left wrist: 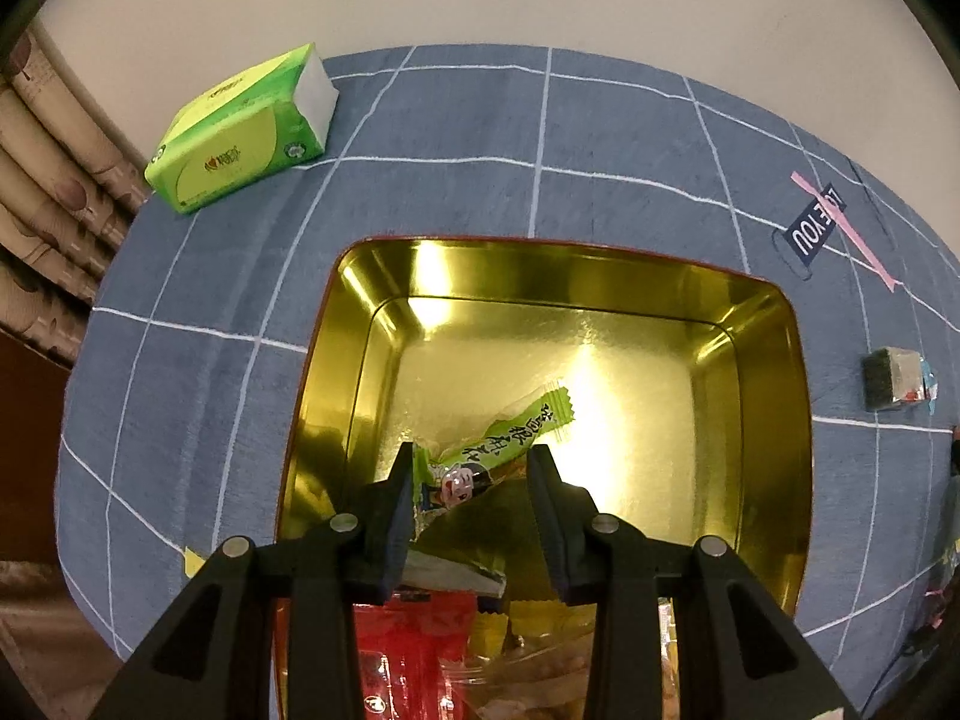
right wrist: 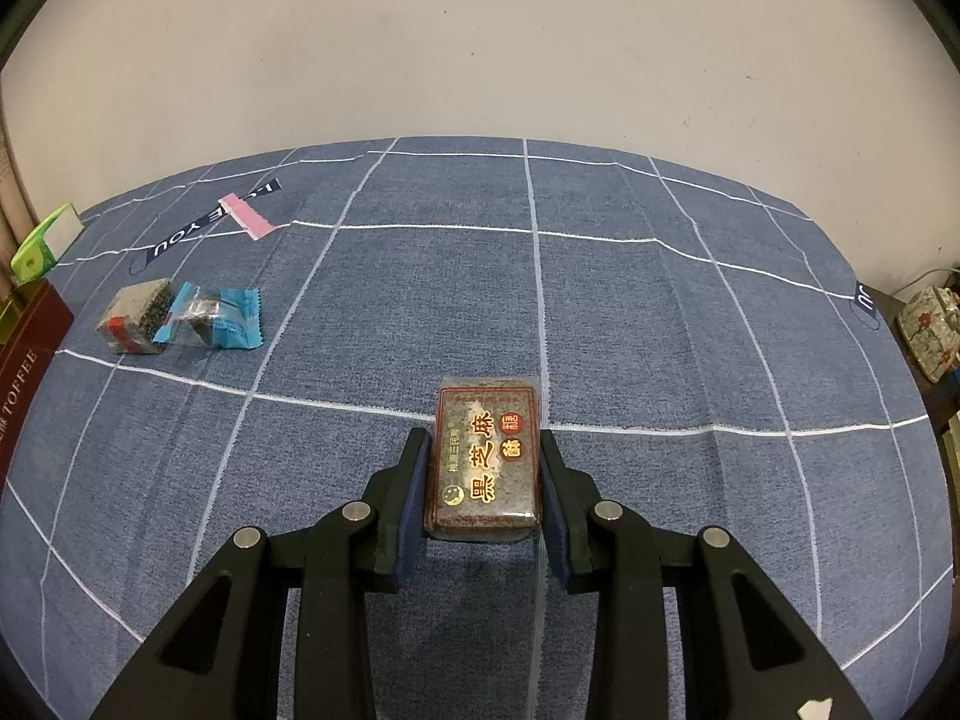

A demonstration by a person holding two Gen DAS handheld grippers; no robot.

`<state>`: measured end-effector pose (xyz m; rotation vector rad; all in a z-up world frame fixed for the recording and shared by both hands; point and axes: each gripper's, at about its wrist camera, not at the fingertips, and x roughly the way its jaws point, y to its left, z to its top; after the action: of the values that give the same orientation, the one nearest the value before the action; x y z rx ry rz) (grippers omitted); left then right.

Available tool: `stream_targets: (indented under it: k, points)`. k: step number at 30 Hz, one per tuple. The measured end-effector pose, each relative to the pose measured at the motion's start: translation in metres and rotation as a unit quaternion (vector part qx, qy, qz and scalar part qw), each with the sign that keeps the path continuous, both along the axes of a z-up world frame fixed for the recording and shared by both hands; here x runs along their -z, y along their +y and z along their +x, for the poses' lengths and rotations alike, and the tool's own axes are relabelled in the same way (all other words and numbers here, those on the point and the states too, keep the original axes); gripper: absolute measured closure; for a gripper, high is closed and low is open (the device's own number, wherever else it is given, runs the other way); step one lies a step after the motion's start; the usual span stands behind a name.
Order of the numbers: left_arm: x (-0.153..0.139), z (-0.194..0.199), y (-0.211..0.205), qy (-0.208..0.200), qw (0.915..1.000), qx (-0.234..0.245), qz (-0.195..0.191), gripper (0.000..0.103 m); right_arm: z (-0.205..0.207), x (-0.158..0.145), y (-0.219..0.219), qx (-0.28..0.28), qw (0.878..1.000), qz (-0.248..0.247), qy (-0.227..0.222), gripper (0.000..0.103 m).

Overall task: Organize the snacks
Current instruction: 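Lower the green candy stick into the gold tin and open the left tool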

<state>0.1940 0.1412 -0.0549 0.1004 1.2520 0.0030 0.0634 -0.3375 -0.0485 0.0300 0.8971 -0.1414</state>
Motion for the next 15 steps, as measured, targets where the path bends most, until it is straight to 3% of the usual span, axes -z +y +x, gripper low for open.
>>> stream_targets:
  k: [10,15]
  points:
    - [0.0047,0.0022,0.0031,0.013,0.9999,-0.003,0.003,0.064,0.0003,-0.0002,0.0001,0.0,1.0,0.0,0.0,0.071]
    - [0.0053,0.0004,0.0038,0.023,0.9997,-0.004,0.009,0.053,0.0003,-0.0004,-0.0003,0.0,1.0,0.0,0.0,0.071]
